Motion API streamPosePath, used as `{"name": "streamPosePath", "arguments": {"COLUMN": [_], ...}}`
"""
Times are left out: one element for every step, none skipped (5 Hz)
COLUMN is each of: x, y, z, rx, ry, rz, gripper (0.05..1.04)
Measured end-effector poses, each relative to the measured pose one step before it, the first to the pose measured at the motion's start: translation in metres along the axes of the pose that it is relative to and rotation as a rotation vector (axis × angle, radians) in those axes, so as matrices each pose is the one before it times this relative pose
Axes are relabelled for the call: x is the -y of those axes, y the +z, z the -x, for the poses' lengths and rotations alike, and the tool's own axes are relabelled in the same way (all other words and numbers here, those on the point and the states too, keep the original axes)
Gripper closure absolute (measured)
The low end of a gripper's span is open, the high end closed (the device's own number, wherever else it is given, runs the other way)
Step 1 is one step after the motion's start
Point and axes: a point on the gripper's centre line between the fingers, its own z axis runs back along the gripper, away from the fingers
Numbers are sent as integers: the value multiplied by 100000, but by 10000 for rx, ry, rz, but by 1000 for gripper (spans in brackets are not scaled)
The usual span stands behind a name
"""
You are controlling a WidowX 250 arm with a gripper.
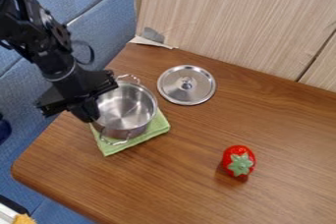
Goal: Take the silver pot and put it on the green cloth
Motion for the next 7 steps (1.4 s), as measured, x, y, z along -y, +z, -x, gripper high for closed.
{"name": "streamPosePath", "arguments": {"x": [-249, -113, 98, -155, 81, 1678, 2146], "y": [-587, -370, 1, 1, 81, 2222, 2598], "z": [-314, -112, 81, 130, 291, -425, -729], "rx": [-53, -114, -51, -82, -69, 555, 543], "ry": [149, 291, 46, 0, -213, -680, -776], "rz": [-251, -162, 62, -98, -182, 160, 514], "gripper": [1008, 859, 595, 281, 78, 75, 83]}}
